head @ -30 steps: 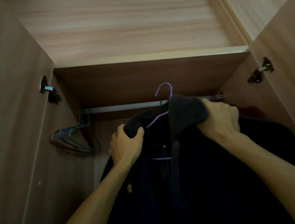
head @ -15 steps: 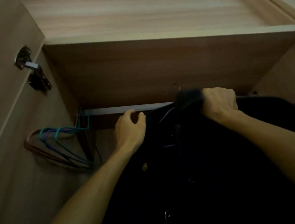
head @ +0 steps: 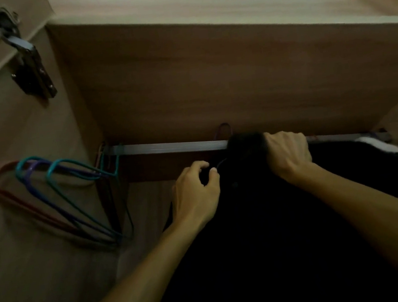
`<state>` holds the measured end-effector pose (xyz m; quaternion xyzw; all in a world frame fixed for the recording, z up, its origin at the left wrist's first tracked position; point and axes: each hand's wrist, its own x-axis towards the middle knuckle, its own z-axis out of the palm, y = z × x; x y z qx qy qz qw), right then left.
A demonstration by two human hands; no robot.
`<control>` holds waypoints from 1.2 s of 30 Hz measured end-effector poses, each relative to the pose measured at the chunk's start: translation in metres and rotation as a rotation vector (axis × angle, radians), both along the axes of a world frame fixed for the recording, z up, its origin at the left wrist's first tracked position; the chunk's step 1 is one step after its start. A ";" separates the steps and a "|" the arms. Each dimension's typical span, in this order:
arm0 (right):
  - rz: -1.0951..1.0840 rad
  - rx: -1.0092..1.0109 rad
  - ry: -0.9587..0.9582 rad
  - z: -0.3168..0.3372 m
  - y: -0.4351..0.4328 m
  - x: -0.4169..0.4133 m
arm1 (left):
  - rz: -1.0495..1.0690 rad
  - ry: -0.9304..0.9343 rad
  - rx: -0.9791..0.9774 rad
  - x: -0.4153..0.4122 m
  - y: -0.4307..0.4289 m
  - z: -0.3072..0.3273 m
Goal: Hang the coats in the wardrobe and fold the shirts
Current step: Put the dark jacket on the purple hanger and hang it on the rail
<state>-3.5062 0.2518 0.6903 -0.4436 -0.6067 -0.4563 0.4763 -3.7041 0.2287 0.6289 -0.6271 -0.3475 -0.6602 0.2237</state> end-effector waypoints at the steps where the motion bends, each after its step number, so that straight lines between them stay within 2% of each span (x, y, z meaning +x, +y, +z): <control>1: 0.009 0.006 0.002 0.000 0.002 0.000 | 0.004 -0.008 0.001 -0.002 0.005 -0.002; 6: -0.081 0.098 0.019 -0.002 0.002 -0.005 | 0.010 -0.012 0.042 -0.010 0.018 -0.019; 14: -0.241 -0.029 -0.009 -0.014 -0.014 -0.039 | -0.067 -0.024 0.060 -0.022 0.021 -0.027; 19: -0.240 -0.001 -0.019 -0.023 -0.014 -0.039 | -0.062 0.004 0.088 -0.025 0.016 -0.033; 23: -0.246 -0.054 0.012 -0.025 -0.018 -0.041 | -0.114 -0.045 0.032 -0.033 0.019 -0.043; 29: -0.252 -0.117 0.052 -0.033 -0.034 -0.029 | -0.071 -0.130 -0.116 -0.056 0.033 -0.062; 32: -0.145 -0.101 0.025 -0.047 -0.056 -0.025 | -0.090 -0.157 -0.236 -0.066 0.037 -0.070; 36: 0.037 -0.013 -0.048 -0.083 -0.081 -0.026 | -0.035 -0.174 -0.231 -0.067 0.038 -0.097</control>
